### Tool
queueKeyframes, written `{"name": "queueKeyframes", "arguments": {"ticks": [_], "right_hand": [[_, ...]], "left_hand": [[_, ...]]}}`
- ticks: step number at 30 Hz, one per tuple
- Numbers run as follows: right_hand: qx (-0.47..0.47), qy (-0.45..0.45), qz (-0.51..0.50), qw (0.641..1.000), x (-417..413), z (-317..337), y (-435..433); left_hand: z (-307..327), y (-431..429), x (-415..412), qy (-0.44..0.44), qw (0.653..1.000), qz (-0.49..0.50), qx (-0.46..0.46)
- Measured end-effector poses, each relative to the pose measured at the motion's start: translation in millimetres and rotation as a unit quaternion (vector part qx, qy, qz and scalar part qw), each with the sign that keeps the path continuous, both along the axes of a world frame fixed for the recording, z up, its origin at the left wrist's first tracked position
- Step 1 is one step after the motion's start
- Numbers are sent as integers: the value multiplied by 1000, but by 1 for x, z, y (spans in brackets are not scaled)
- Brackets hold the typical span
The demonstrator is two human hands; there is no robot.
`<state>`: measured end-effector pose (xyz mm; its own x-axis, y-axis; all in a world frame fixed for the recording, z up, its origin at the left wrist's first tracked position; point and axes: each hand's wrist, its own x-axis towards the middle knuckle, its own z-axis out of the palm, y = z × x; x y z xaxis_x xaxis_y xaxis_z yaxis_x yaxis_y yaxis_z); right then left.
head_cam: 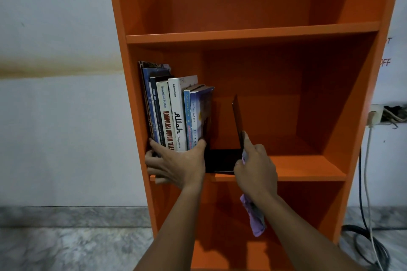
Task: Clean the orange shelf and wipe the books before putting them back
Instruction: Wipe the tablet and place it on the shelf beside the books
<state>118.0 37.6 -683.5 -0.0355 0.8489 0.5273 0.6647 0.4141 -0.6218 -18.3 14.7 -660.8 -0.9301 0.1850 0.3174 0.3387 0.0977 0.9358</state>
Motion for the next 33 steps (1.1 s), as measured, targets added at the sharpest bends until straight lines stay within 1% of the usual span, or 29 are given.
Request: {"name": "queueKeyframes", "arguments": {"ticks": [7,11,16,21,26,33], "right_hand": [[-11,2,1,1000,-1,3,-3],[-19,-10,17,1000,3,5,-3],[-29,-34,31,999,4,11,-2],[-23,-35,20,999,1,10,0],[-3,-58,25,998,4,14,0],[-12,-67,38,997,-1,17,-6]], "left_hand": [[7,-1,-5,-33,999,-18,16],[6,-3,-8,-20,997,-59,46],[13,-8,-15,-21,997,-68,28],[14,-6,-14,-30,995,-79,56],[16,-2,-12,-41,995,-78,55],[24,4,-1,-66,993,-77,67]]}}
